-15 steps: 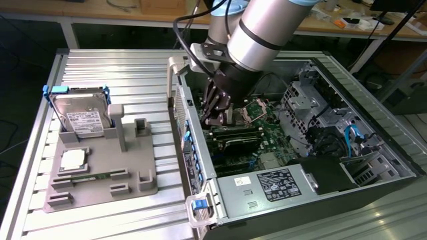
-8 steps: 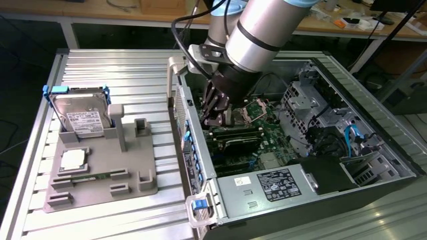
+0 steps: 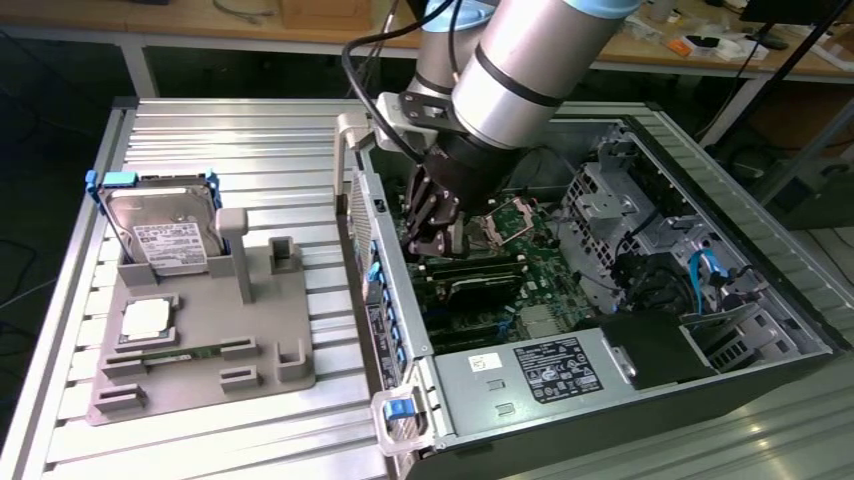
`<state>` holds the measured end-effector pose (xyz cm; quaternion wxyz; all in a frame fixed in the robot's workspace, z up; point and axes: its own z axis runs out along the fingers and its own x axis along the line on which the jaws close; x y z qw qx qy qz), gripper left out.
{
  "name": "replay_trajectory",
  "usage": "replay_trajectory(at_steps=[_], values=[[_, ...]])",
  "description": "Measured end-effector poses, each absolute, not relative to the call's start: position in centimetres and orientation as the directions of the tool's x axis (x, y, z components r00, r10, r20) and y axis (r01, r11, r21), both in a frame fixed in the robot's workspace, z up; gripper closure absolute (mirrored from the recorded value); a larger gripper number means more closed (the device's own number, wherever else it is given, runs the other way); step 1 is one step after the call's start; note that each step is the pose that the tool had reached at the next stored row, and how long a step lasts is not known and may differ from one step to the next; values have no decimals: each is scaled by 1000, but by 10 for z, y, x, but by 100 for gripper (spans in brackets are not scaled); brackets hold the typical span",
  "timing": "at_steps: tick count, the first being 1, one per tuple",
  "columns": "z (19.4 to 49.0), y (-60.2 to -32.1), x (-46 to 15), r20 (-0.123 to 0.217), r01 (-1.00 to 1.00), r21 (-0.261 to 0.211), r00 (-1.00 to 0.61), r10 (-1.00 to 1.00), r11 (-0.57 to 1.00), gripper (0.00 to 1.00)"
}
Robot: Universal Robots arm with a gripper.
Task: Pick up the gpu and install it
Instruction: 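Press down on the gpu until it lock into place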
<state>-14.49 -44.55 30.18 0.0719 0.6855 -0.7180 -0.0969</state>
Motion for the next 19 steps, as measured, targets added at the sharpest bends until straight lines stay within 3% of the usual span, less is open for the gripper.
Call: replay_trajectory(at_steps=[19], values=[[300,-451,-140,-31,-970,239,-50,-998,41,89]])
